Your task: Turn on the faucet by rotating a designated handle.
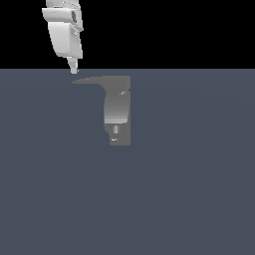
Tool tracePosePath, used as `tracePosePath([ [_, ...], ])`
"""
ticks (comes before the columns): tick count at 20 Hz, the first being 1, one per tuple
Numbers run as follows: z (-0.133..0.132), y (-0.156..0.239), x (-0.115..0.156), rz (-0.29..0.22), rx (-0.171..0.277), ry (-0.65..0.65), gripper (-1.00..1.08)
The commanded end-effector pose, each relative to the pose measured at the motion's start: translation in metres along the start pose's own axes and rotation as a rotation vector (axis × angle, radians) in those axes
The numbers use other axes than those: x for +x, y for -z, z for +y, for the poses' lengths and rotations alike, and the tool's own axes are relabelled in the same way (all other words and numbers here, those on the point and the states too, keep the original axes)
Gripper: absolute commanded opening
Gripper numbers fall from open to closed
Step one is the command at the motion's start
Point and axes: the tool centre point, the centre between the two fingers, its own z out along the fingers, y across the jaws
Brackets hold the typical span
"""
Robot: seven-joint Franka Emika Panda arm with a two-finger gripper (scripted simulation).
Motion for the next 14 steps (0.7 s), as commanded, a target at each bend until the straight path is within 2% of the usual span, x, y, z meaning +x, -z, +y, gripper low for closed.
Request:
tracePosePath([
  [1, -0.015, -0.007, 0.006, 0.003, 0.001, -0.057, -1.0],
  [7, -0.042, -0.02, 0.021, 0.006, 0.001, -0.16, -1.0],
  [14, -0.059, -0.028, 0.032, 0.007, 0.002, -0.229, -1.0],
])
